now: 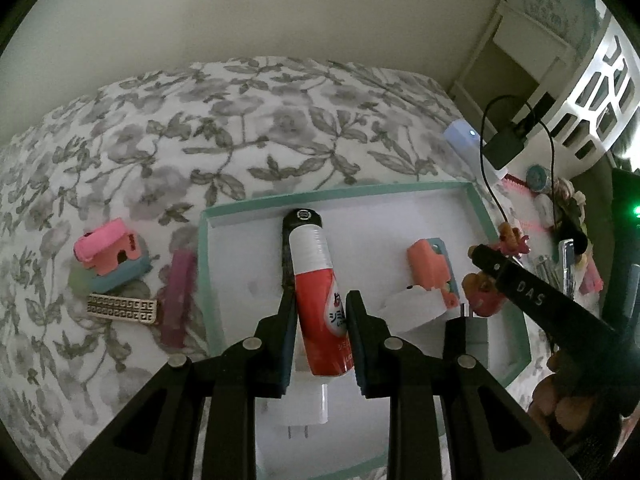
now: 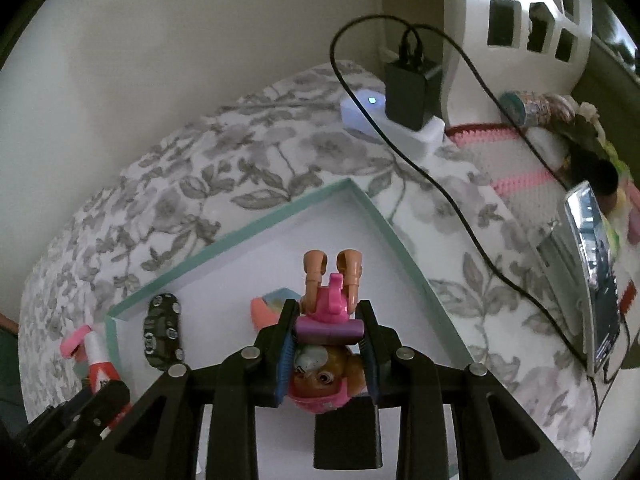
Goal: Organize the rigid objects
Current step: 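Carry the bottle and figure into the tray and open both grippers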
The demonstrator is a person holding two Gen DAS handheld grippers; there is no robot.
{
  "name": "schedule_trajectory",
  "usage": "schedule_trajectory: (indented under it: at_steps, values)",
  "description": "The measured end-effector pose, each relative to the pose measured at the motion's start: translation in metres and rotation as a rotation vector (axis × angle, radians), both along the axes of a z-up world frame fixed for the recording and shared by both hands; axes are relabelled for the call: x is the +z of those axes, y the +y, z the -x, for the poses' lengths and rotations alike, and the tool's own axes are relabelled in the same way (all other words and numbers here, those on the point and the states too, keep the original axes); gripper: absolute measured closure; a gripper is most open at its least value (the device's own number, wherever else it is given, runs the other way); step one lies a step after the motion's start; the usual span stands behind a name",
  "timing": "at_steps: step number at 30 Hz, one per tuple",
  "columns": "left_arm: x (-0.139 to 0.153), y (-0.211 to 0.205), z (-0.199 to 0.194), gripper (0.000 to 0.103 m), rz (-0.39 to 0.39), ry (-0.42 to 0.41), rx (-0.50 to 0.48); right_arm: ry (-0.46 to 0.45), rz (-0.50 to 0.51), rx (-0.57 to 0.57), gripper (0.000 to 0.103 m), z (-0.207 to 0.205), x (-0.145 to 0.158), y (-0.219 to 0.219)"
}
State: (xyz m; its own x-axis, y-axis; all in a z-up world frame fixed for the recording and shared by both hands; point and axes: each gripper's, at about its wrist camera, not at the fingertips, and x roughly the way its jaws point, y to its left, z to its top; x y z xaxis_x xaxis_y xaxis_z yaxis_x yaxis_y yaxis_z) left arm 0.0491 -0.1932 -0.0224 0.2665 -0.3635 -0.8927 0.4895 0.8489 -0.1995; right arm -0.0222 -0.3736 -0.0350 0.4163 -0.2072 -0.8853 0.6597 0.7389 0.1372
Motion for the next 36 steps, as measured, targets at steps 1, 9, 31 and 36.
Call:
schedule_trajectory:
  at_steps: [1, 9, 31, 36]
  values:
    - [-0.001, -0.002, 0.001, 0.077, -0.001, -0.002, -0.004, 0.002, 0.000, -0.001, 0.072, 0.000, -0.001, 0.000]
    - [-0.009, -0.012, 0.004, 0.077, -0.007, 0.020, -0.023, 0.022, 0.009, 0.002, 0.072, -0.002, -0.006, -0.002]
    - [-0.018, -0.010, -0.001, 0.076, -0.031, 0.067, -0.004, 0.119, -0.019, 0.007, 0.072, -0.005, -0.023, -0.001]
    - [-0.009, -0.002, -0.005, 0.069, -0.029, 0.049, 0.023, 0.120, -0.001, 0.008, 0.063, -0.005, -0.014, 0.000]
